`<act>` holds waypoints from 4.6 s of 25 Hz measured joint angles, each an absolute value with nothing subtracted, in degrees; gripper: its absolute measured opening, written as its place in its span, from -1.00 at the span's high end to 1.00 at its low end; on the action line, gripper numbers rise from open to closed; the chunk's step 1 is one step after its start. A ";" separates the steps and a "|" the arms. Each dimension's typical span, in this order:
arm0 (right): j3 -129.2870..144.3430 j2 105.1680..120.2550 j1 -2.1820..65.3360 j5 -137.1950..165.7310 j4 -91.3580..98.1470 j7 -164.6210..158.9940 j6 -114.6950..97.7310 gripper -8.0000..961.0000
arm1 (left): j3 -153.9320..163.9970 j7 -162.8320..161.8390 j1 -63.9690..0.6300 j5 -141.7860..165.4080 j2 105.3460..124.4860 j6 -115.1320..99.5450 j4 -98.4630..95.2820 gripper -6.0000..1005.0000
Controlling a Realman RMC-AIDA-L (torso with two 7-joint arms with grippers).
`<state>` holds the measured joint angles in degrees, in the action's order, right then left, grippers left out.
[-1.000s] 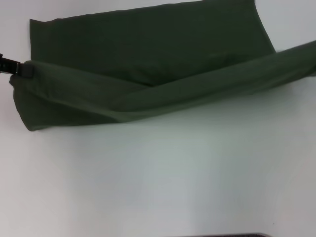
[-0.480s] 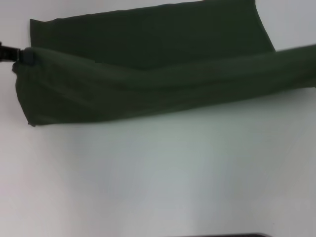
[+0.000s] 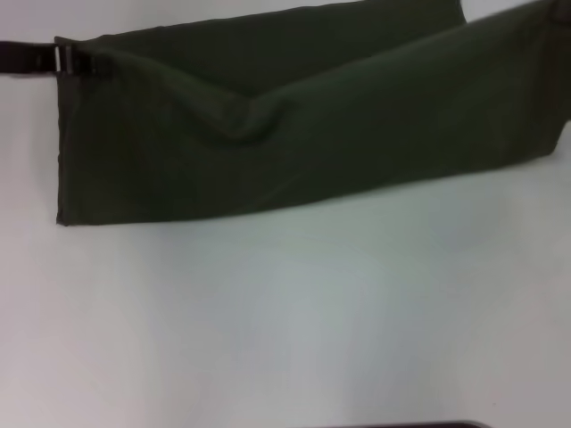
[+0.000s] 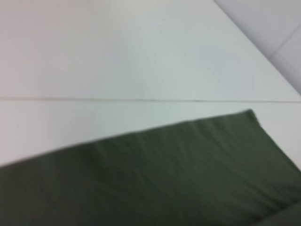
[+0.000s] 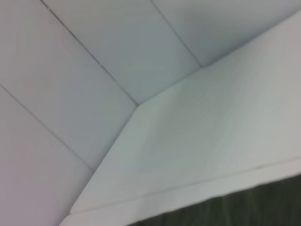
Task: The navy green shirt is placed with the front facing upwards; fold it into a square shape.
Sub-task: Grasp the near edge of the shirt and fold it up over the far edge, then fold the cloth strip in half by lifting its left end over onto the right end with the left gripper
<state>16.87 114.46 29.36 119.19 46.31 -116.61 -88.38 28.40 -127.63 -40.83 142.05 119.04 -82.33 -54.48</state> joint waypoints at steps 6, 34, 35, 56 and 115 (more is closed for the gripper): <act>19.12 115.78 33.20 119.14 44.51 -115.29 -78.98 0.90 | 30.70 -127.71 -41.83 141.52 121.08 -72.52 -53.91 0.91; 30.21 118.54 40.45 118.29 34.44 -109.68 -44.44 0.90 | 41.62 -131.78 -42.43 141.44 123.68 -45.28 -47.04 0.91; 30.27 118.64 40.80 118.29 33.77 -109.03 -43.36 0.90 | 41.82 -131.78 -42.60 141.52 123.69 -44.72 -46.48 0.91; 31.82 119.46 43.95 118.30 30.18 -105.90 -32.63 0.90 | 42.96 -137.44 -43.46 145.23 123.66 -38.94 -43.61 0.91; 35.43 115.23 23.02 110.91 47.27 -110.63 -91.10 -0.51 | 42.38 -142.86 -36.93 145.41 117.11 -89.23 -59.15 -0.22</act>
<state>35.43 115.23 23.02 110.91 47.27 -110.63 -91.10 42.38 -142.86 -36.93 145.41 117.11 -89.24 -59.15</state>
